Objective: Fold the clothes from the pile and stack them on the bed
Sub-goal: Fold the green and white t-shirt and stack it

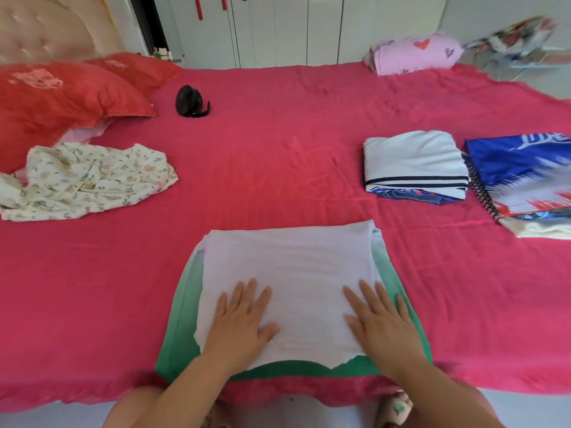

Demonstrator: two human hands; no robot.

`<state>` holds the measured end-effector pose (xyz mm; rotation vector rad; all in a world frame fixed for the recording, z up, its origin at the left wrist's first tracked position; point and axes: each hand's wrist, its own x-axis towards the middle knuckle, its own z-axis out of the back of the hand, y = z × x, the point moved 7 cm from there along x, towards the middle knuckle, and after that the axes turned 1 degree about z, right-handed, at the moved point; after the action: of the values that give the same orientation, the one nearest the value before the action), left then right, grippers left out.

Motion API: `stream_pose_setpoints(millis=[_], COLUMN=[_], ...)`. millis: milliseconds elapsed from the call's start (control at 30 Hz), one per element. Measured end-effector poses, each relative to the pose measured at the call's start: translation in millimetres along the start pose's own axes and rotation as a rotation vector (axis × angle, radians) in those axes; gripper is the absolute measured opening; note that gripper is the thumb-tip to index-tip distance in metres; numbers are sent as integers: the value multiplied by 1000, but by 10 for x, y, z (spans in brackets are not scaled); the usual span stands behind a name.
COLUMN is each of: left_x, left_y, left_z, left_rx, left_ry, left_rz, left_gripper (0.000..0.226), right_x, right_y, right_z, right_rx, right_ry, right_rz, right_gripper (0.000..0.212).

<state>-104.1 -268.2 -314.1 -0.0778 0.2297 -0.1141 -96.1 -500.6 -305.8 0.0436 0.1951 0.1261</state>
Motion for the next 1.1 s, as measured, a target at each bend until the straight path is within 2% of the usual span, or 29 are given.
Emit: stream_pose_setpoints(millis=[33, 100, 200, 267, 400, 500, 567, 767, 833, 900, 1000, 1100], left_x=[6, 112, 294, 393, 607, 801, 933, 1325, 1416, 1470, 1484, 1483], left_y=[-31, -142, -535, -875, -1495, -1801, -1936, -2166, -2189, -2205, -2221, -2146], left_z=[-42, 124, 591, 746, 785, 755, 735, 558, 500, 459, 458, 482], left_rx=[9, 41, 7, 19, -52, -130, -177, -199, -138, -82, -4, -46], left_ry=[87, 117, -28, -73, -86, -76, -61, 7, 25, 51, 57, 58], left_rz=[39, 80, 6, -94, -209, -192, -133, 43, 52, 23, -80, -142], left_gripper=[84, 74, 64, 62, 56, 52, 54, 85, 74, 63, 63, 59], right_x=[-31, -66, -166, -248, -388, -427, -408, -338, -311, -300, -292, -336], right_y=[-30, -66, -186, -297, -503, -610, -650, -588, -596, -567, -583, -557], right_z=[-17, 68, 163, 175, 87, 89, 19, -66, -59, -16, 62, 121], right_rx=[-1, 30, 145, 233, 389, 429, 442, 543, 544, 438, 397, 445], right_ry=[-4, -26, -85, -194, -228, -279, -249, -208, -335, -397, -407, -396], right_rz=[20, 24, -85, -124, -276, -361, -372, -355, -331, -265, -244, -246], right_gripper=[70, 75, 53, 52, 70, 81, 83, 67, 56, 42, 38, 32])
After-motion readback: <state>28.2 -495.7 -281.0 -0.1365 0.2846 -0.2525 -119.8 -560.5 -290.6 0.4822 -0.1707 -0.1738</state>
